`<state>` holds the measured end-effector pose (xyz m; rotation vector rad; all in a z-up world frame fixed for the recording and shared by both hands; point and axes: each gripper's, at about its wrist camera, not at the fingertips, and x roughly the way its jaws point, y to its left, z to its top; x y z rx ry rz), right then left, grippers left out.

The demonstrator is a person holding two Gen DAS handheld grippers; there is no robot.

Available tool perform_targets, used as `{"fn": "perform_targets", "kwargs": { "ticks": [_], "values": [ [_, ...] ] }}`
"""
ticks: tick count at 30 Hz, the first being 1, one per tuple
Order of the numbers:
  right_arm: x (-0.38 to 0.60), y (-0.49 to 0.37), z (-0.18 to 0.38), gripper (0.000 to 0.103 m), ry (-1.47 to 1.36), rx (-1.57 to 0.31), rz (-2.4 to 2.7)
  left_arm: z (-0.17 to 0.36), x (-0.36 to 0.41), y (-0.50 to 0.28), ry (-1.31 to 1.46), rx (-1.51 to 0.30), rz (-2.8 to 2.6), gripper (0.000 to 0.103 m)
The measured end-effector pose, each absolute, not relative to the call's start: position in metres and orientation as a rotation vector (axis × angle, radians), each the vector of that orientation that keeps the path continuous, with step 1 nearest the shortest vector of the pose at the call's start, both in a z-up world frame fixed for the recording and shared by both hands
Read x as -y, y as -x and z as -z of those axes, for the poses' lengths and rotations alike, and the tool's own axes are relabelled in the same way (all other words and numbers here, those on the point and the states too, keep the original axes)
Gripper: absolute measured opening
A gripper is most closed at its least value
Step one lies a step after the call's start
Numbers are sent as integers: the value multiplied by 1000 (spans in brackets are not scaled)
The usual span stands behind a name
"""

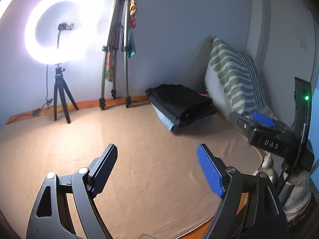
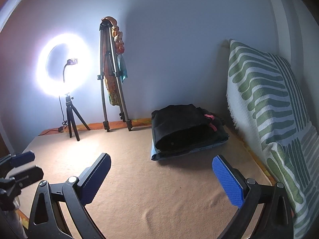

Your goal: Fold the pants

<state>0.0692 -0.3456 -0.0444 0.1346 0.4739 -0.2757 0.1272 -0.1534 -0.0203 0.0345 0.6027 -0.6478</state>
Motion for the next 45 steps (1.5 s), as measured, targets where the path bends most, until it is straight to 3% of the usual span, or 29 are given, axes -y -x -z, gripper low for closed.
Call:
{"fn": "perform_targets", "kwargs": {
  "ticks": [18,23,45],
  "values": [
    [337,-82,52,103,-124,-473,291,39,148,-137,-69,-595,615,82],
    [337,-82,56,103,-129,-482,297,36,145,-133,-80,-562,594,93],
    [334,-80,59,103,-126,-475,327,38,143,-136,-70,-594,584,98]
  ]
}}
